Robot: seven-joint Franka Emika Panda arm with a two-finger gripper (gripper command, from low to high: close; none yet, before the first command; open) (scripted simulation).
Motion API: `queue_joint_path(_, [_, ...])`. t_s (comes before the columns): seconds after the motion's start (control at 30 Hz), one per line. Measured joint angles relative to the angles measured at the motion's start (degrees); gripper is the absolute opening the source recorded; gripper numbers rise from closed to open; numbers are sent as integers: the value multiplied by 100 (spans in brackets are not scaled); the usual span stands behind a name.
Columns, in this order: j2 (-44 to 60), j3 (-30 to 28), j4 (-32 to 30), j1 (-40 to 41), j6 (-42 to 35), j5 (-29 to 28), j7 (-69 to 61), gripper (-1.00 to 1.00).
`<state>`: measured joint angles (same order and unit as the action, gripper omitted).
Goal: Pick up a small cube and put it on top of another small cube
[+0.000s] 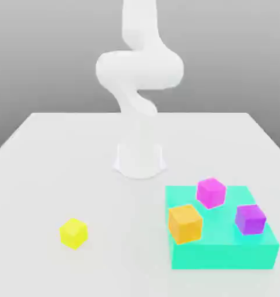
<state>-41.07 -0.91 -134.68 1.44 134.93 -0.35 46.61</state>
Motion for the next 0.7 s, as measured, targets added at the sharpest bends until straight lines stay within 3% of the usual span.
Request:
queue_joint_path(0.47, [2983, -707, -1749, 843, 1948, -65, 366, 0])
queue_joint_path(0.7, [4450, -943, -2512, 1251, 2914, 297, 250, 0])
